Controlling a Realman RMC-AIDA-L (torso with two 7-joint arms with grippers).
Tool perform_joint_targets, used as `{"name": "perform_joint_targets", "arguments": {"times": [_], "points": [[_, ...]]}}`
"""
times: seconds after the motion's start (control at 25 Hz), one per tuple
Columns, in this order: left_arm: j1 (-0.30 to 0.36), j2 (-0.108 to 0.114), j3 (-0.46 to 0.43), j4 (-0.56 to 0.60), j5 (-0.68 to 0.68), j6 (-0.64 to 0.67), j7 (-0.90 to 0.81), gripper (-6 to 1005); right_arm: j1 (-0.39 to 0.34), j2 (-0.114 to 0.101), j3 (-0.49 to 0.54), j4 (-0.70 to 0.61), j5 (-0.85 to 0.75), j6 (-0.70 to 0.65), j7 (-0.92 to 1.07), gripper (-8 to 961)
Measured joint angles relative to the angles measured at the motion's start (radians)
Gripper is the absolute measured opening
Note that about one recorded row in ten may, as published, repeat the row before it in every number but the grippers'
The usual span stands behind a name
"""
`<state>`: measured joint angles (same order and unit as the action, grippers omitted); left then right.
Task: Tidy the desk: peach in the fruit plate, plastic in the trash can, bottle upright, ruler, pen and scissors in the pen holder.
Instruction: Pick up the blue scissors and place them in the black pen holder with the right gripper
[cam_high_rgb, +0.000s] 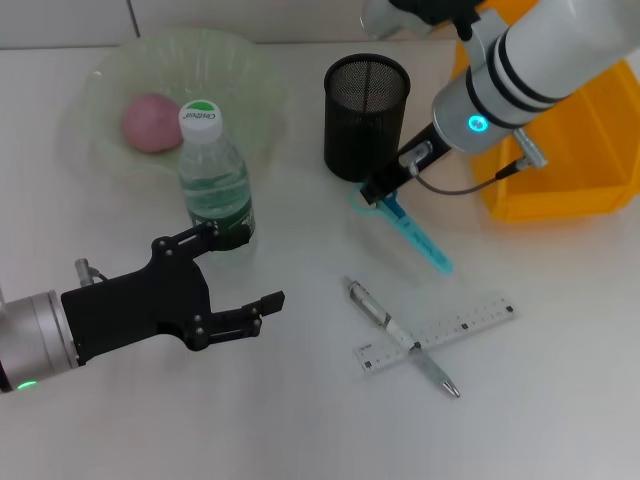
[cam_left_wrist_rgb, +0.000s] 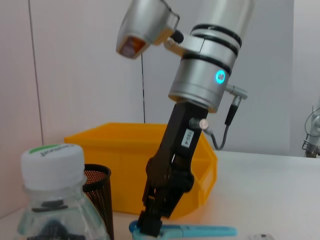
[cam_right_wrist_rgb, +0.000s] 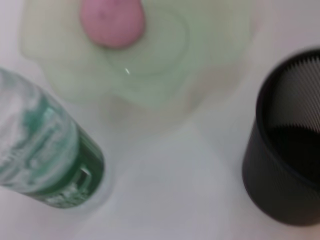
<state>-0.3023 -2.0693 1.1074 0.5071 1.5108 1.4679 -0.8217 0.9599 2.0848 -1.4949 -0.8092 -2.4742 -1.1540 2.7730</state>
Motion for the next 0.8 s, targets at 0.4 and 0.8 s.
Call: {"name": "perform_joint_targets", "arguments": {"times": [0.4,0.8], "points": [[0.0,0.0,-0.014,0.004,-0.002,0.0,-0.001,845,-0.209,-0.002,0.121,-0.549,0.026,-0.084,-0.04,106],[-0.004,-0.002,-0.014,0.0,-0.021,0.002,0.001,845,-0.393,-0.003,0.2,-0.533,0.659,0.236,-0.701,106]]}}
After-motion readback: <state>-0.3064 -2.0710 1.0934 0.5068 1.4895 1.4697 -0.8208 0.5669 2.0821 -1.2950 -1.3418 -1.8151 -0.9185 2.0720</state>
